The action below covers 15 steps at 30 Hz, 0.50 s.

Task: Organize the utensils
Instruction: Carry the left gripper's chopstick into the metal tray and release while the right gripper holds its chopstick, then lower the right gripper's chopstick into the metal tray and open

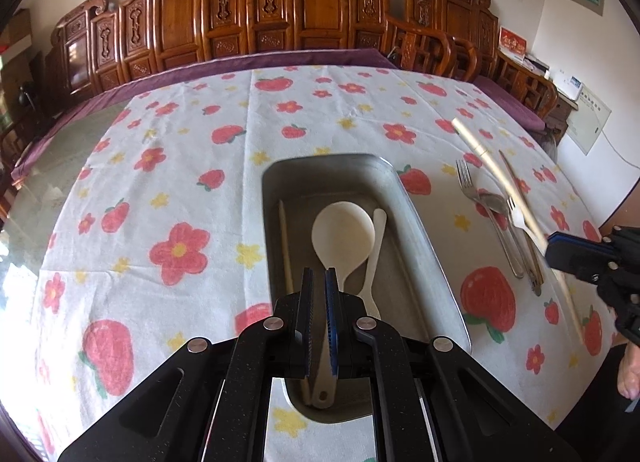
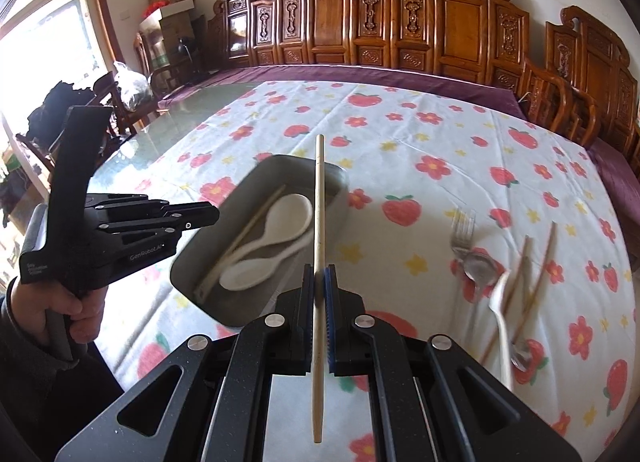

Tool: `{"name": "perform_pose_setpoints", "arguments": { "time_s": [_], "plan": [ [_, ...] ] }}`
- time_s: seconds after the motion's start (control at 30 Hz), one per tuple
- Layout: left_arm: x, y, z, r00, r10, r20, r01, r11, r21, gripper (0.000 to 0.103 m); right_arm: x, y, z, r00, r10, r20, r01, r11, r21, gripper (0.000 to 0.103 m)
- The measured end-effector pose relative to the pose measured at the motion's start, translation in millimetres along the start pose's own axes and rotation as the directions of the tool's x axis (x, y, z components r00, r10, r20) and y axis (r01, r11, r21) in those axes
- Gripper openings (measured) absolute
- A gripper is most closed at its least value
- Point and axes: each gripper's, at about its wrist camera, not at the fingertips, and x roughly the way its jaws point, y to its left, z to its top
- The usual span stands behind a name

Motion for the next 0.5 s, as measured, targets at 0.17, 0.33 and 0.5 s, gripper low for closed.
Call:
{"name": "perform_pose_setpoints", "arguments": {
  "time_s": [0.17,0.33,0.5],
  "plan": [
    [-15,12,3,0.998,0.035,0.044,-0.035,0.999,0.0,0.005,20,16,14,0.999,0.03,-0.014,-0.03,0.999,0.014,0.006],
    [-24,24,5,0.996,0.052,0.067,-0.051,0.999,-0.012,0.005,40,26,25,0.998,0.056,-0.024,-0.055,0.998,0.043,0.006],
    [-28,38,7,0.996,0.059,0.074,-0.056,0.997,-0.046,0.005,60,34,35,0.997,0.076,-0.029,-0.074,0.994,0.075,0.006]
  ]
}}
